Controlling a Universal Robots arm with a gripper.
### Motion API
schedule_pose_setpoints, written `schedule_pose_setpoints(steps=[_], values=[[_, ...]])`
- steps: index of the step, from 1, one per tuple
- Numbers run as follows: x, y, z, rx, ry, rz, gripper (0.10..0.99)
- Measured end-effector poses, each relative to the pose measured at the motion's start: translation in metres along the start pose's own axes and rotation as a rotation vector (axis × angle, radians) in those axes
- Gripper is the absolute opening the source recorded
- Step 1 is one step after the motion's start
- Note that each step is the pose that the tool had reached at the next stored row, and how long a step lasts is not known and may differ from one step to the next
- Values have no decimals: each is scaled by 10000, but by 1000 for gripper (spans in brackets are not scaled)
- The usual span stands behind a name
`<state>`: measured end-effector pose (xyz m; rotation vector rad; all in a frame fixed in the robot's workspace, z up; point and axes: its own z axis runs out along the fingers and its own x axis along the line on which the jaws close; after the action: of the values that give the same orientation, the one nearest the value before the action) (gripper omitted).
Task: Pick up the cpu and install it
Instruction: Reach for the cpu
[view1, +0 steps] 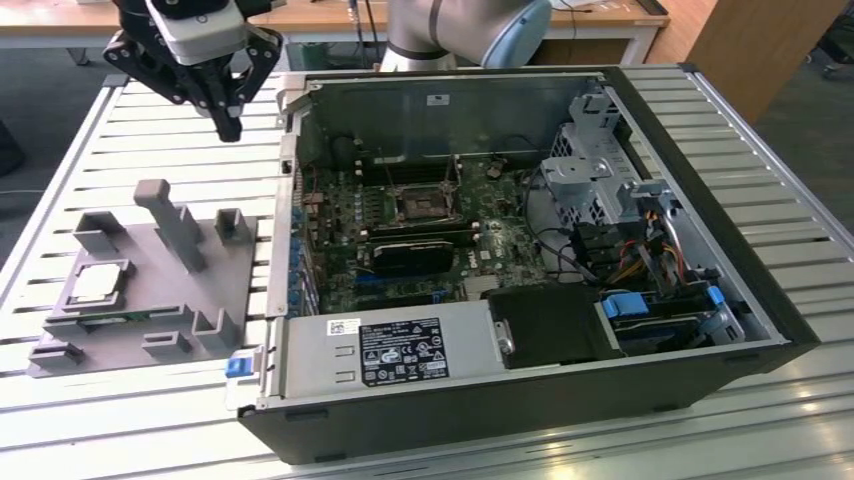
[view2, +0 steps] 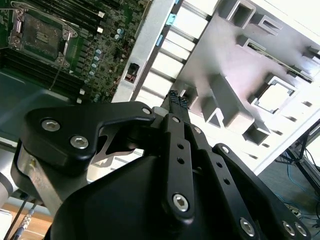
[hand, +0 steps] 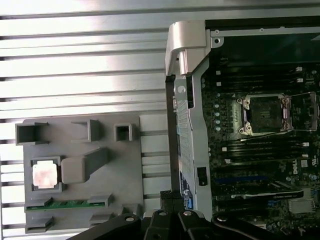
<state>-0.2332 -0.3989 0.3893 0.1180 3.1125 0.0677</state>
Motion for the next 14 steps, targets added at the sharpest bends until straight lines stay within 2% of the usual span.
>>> schedule_pose_setpoints(steps=[14], values=[[92,-7,1,0,0,0,106]])
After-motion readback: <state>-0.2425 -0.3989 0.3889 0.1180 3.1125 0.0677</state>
